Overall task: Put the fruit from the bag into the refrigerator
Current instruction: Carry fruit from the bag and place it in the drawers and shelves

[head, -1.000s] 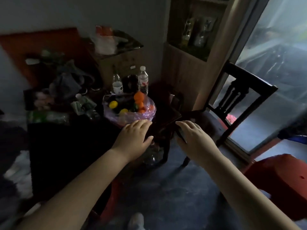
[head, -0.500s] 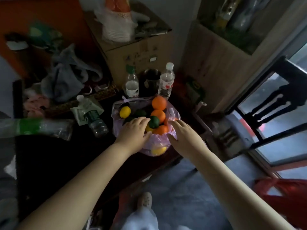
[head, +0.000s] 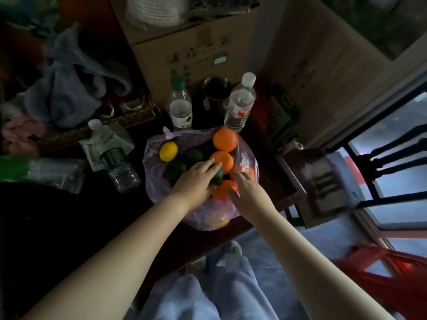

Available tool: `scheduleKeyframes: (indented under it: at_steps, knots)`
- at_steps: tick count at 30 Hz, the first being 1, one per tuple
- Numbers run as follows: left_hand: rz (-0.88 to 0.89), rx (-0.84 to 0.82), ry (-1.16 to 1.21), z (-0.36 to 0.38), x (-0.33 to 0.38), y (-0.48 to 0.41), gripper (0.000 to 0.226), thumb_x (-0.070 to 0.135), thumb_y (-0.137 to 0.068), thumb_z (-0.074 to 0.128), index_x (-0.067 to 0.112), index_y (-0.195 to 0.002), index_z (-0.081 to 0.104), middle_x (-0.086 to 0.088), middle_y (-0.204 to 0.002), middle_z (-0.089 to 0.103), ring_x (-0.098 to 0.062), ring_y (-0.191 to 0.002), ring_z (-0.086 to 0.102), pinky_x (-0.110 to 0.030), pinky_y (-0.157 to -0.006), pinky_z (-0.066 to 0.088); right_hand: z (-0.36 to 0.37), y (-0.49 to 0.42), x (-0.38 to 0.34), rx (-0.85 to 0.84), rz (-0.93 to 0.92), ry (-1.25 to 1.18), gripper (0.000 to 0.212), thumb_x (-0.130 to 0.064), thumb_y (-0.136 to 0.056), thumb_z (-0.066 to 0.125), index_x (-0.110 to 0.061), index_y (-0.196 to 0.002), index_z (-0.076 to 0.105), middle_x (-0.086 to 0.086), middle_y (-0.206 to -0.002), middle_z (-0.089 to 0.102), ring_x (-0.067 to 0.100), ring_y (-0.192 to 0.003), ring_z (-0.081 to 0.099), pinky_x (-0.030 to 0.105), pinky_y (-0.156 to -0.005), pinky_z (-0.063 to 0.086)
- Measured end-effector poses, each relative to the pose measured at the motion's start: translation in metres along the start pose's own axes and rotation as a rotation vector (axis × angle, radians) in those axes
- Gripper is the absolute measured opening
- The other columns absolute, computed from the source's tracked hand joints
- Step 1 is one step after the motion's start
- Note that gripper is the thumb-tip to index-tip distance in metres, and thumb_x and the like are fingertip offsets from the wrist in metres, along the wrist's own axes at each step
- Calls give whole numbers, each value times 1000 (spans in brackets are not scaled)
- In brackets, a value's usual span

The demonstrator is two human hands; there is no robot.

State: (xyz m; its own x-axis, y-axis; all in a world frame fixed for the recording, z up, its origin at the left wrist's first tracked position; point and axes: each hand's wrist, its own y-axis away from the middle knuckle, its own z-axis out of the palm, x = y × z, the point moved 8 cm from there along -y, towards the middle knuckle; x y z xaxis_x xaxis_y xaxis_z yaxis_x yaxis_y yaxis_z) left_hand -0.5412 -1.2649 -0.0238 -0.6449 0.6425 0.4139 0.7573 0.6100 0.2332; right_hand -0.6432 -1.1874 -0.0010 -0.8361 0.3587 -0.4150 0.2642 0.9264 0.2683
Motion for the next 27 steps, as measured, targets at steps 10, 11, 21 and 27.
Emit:
scheduleKeyframes:
  at_steps: [10, 11, 21, 27]
  knots:
    - [-44, 49, 67, 9, 8, -5, 61, 12, -90, 58, 24, -144, 34, -1, -154, 21, -25, -141, 23, -39, -108, 35, -2, -18, 16, 46, -53, 270, 56, -50, -76, 65, -13, -117, 57, 10, -122, 55, 33, -114, 50, 43, -89, 41]
    - [-63, 62, 88, 7, 8, -3, 60, 11, -90, 58, 24, -144, 34, 0, -154, 22, -24, -140, 24, -39, -107, 37, -2, -20, 12, 57, -100, 268, 55, -49, -72, 69, -11, -111, 61, 12, -116, 58, 35, -109, 52, 44, -87, 44]
    - [-308, 268, 189, -9, -5, 40, 63, 11, -84, 64, 23, -141, 40, 1, -148, 31, -23, -137, 28, -37, -109, 31, 32, -36, -11, -224, -312, 199, 65, -49, -82, 62, -12, -131, 41, 8, -132, 43, 28, -121, 41, 36, -95, 38]
    - [-353, 309, 188, 0, -1, 58, 62, 13, -82, 67, 20, -138, 43, 1, -143, 35, -20, -133, 33, -31, -108, 31, 45, -34, -1, -342, -309, 336, 79, -50, -78, 65, -14, -139, 29, 5, -142, 32, 26, -131, 31, 36, -101, 36]
